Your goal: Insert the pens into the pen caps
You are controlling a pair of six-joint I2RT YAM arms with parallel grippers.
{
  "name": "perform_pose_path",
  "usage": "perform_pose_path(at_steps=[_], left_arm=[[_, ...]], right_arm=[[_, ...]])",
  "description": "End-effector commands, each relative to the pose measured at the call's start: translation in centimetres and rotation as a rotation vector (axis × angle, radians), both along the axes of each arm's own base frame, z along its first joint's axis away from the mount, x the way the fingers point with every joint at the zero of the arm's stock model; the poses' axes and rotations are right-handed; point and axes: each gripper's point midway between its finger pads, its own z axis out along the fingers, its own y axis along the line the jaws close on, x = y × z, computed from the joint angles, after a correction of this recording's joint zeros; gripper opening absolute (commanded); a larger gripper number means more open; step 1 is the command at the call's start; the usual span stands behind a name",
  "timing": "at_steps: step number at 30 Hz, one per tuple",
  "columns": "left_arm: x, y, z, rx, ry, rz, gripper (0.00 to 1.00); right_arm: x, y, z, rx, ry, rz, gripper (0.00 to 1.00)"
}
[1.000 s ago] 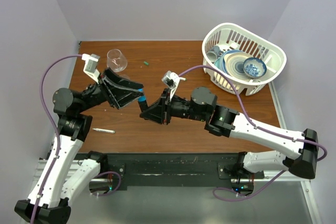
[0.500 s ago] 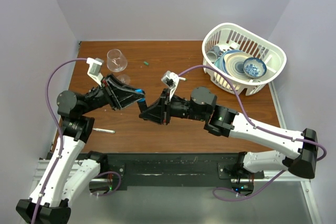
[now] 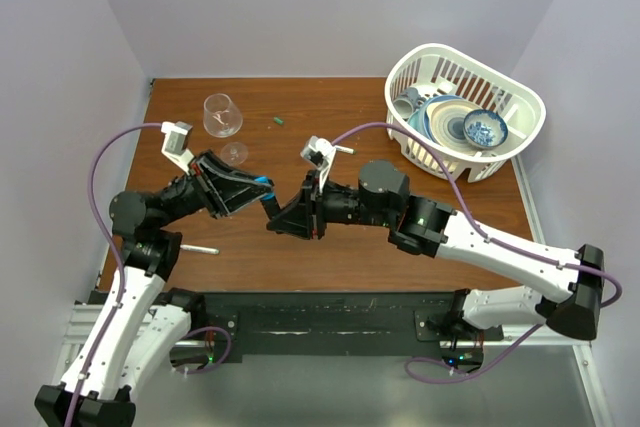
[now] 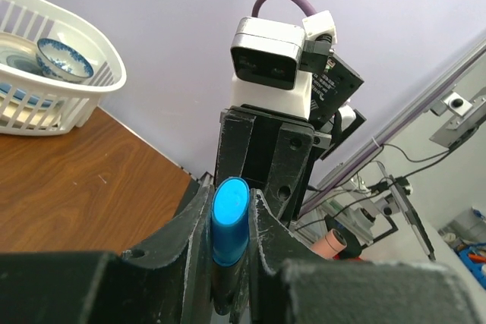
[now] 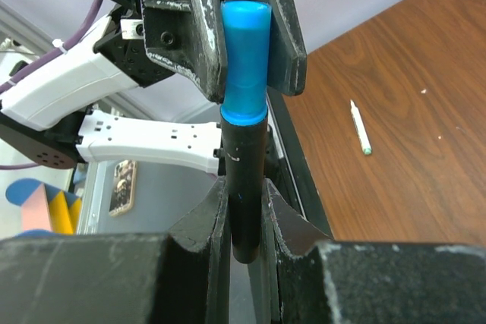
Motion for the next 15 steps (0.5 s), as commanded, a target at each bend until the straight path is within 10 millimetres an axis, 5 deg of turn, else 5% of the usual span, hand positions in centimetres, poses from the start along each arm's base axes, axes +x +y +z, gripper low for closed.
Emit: perform_pose_path(at_steps=[1, 4, 8, 15], left_arm=[[-2.7, -0.5, -2.5, 0.063, 0.04, -0.144, 0.0], [-2.7, -0.5, -2.7, 0.063, 0.045, -0.145, 0.0], [-2.3, -0.5, -1.8, 0.057, 0.026, -0.128, 0.05], [-0.8, -0.5, 2.0, 0.02, -0.045, -0.072, 0.4]], right_arm=[[3.8, -1.3, 8.5, 0.17, -0.166, -0.126, 0.0], [4.5, -1.5, 9.6, 0.183, -0.177, -0.121, 0.0], [4.2, -0.3, 8.7, 0.163, -0.161, -0.057, 0.0], [2.7, -0.2, 5.4, 0.142, -0.099, 0.016, 0.0]])
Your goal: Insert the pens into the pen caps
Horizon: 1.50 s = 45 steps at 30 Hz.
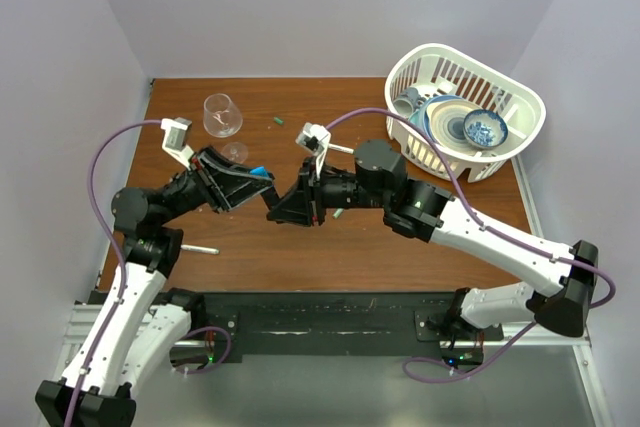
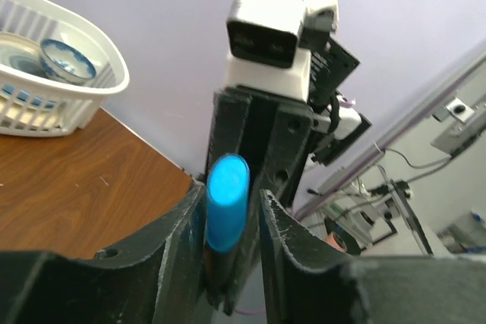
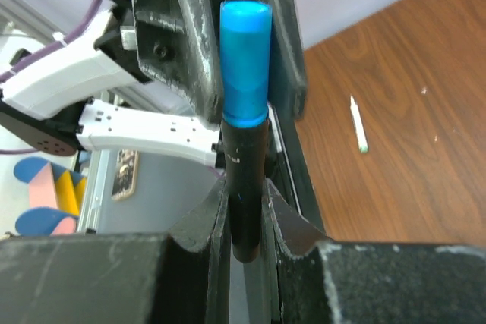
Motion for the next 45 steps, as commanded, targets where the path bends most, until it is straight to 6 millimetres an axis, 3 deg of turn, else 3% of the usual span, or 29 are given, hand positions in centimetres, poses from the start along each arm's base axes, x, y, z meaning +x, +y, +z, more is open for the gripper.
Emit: perform_pose_path(at_steps=[1, 9, 17, 28, 35, 37, 38, 40, 45], left_arm=[[-2.1, -0.6, 2.0, 0.036, -0.063, -0.108, 0.43], [-0.4, -0.8, 4.4, 0.075, -0.141, -0.06, 0.58], [0.6, -0.8, 4.2, 0.088, -0.128, -0.029, 0.57], [0.8, -1.0, 3.1, 0.094, -0.104, -0.042, 0.35], [-0.2, -1.0, 2.0, 0.077, -0.072, -0.092, 0.0], [-1.1, -0.9, 2.1, 0.037, -0.064, -0.118, 0.0], [-1.5, -0.9, 1.2, 0.025, -0.045, -0.125, 0.0], [-2.3, -0.7, 1.1, -0.01, -0.041, -0.143, 0.0], [-2.6, -0.6, -1.2, 0.001, -0.004, -0.144, 0.0]], right_arm=[[1.2, -0.3, 4.5, 0.171, -0.088, -0.042, 0.0], [0.4, -0.8, 2.1, 0.137, -0.045, -0.024, 0.0], [0.1, -1.1, 1.9, 0.148, -0.03, -0.025, 0.0], [0.2, -1.1, 2.5, 0.164, -0.026, -0.028, 0.0], [0.2, -1.0, 3.9, 0.2, -0.037, -0.028, 0.0], [1.0, -0.9, 4.6, 0.209, -0.05, -0.052, 0.0], [1.1, -0.8, 6.1, 0.23, -0.071, -0.053, 0.0], [2.4, -0.7, 6.5, 0.224, -0.067, -0.08, 0.0], [4.6, -1.1, 9.1, 0.268, -0.09, -0.124, 0.0]])
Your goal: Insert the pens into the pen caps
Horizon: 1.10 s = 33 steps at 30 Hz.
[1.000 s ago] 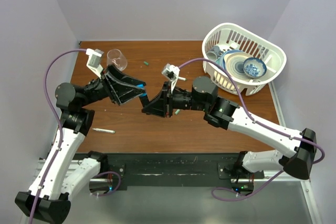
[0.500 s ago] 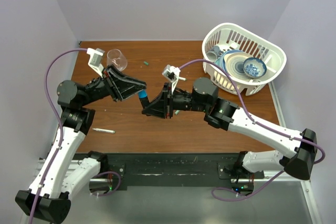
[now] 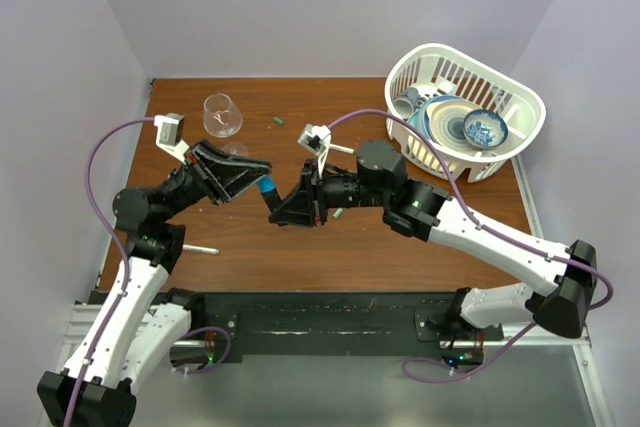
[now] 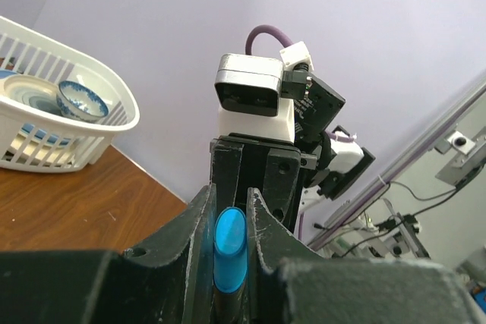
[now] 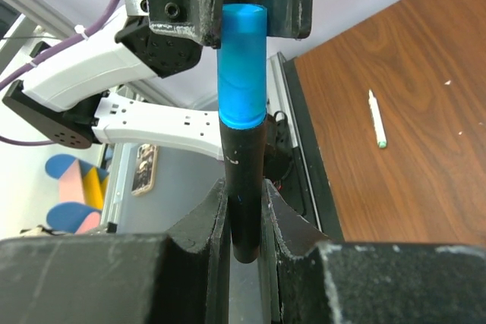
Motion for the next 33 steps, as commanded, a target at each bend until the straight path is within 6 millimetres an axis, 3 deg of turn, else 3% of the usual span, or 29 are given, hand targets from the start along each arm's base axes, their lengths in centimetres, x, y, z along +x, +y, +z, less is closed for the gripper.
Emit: perform_pose_path(at_steps=[1, 10, 17, 23, 25, 26, 27, 33], left_arm=[[-3.8, -0.8, -2.2, 0.051, 0.019, -0.174, 0.0], [-4.9, -1.0, -6.6, 0.092, 0.094, -0.242, 0.0], [-6.5, -1.0, -6.8, 0.059, 0.077, -0.31, 0.0], [-7.3, -1.1, -7.9, 0.054, 0.124, -0.351, 0.0], [-7.3, -1.2, -8.4, 0.079, 0.147, -0.353, 0.0], [-6.6, -1.4, -9.9, 0.116, 0.256, -0.35, 0.0], [-6.3, -1.5, -10.0, 0.152, 0.196, -0.321, 0.0], [-6.0, -1.7, -12.5, 0.189, 0.259, -0.306, 0.0]], right_arm=[[4.8, -0.8, 9.8, 0.236, -0.148, -0.161, 0.0], [8.0, -0.7, 12.8, 0.275, -0.192, -0.196, 0.0], [9.2, -0.1, 14.0, 0.304, -0.214, -0.173, 0.0], [11.2, 0.6, 13.4, 0.311, -0.227, -0.199, 0.0], [12.1, 0.7, 13.0, 0.279, -0.275, -0.227, 0.0], [12.2, 0.6, 13.3, 0.269, -0.285, -0.231, 0.0], [12.3, 0.6, 13.5, 0.264, -0.297, -0.234, 0.0], [13.0, 0.1, 15.4, 0.262, -0.387, -0.272, 0.0]])
